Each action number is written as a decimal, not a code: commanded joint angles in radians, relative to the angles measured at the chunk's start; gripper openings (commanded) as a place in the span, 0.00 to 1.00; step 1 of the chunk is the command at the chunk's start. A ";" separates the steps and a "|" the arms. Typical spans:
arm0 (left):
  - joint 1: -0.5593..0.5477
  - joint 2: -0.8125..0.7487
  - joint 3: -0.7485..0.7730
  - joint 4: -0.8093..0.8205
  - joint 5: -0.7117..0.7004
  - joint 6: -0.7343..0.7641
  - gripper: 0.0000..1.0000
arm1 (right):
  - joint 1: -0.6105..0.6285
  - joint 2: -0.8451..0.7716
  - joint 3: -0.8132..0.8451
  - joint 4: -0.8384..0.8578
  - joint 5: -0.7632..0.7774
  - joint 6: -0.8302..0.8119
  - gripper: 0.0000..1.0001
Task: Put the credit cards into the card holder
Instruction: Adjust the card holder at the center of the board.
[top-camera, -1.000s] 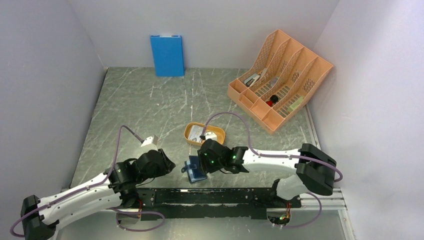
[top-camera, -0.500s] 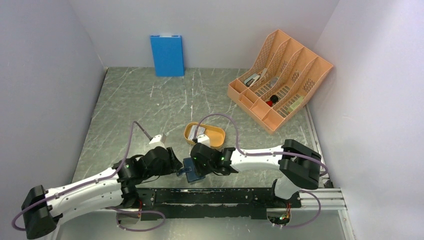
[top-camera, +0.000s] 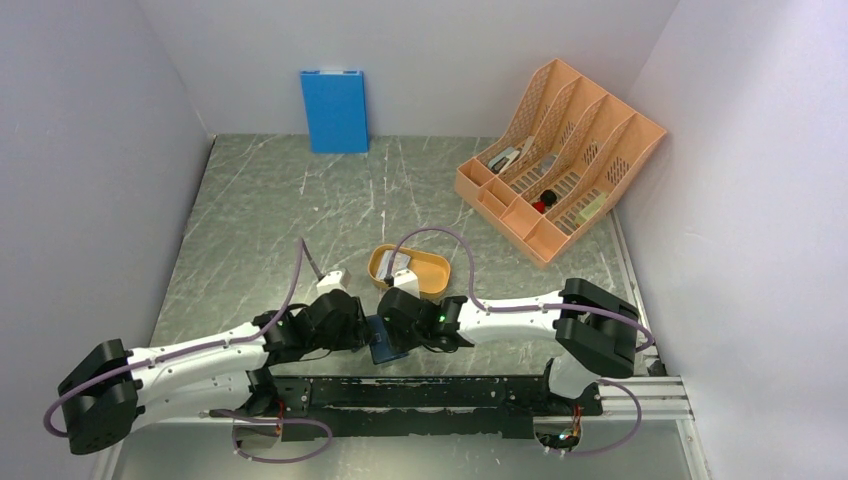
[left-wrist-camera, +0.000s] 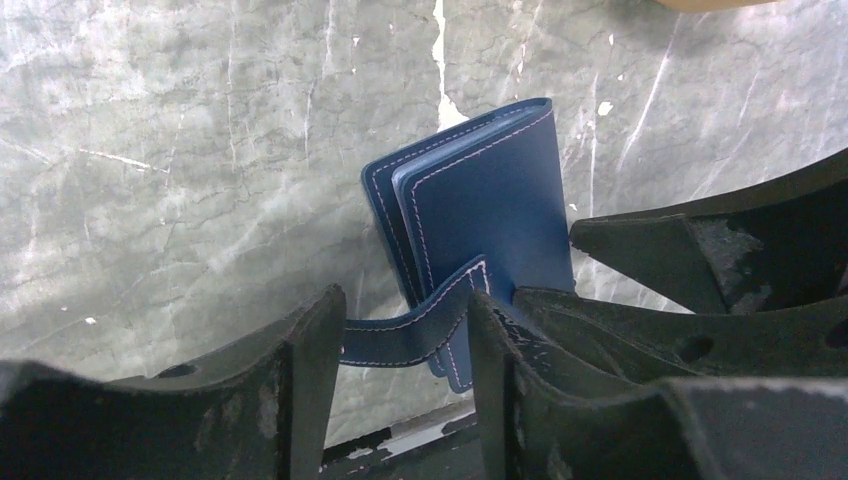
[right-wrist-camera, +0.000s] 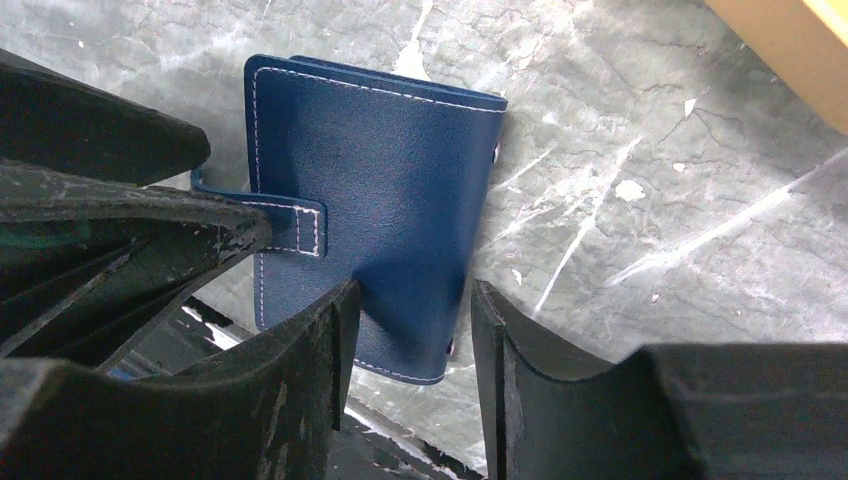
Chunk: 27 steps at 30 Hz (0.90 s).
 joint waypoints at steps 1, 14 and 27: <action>-0.002 0.022 0.007 0.046 0.016 0.012 0.49 | 0.008 0.023 -0.004 -0.038 0.030 0.007 0.49; -0.003 0.036 -0.064 0.005 -0.002 -0.018 0.05 | 0.008 -0.013 -0.016 -0.013 0.000 0.021 0.49; -0.003 0.046 -0.104 -0.013 -0.028 -0.047 0.05 | -0.079 -0.268 -0.267 0.281 -0.250 0.124 0.60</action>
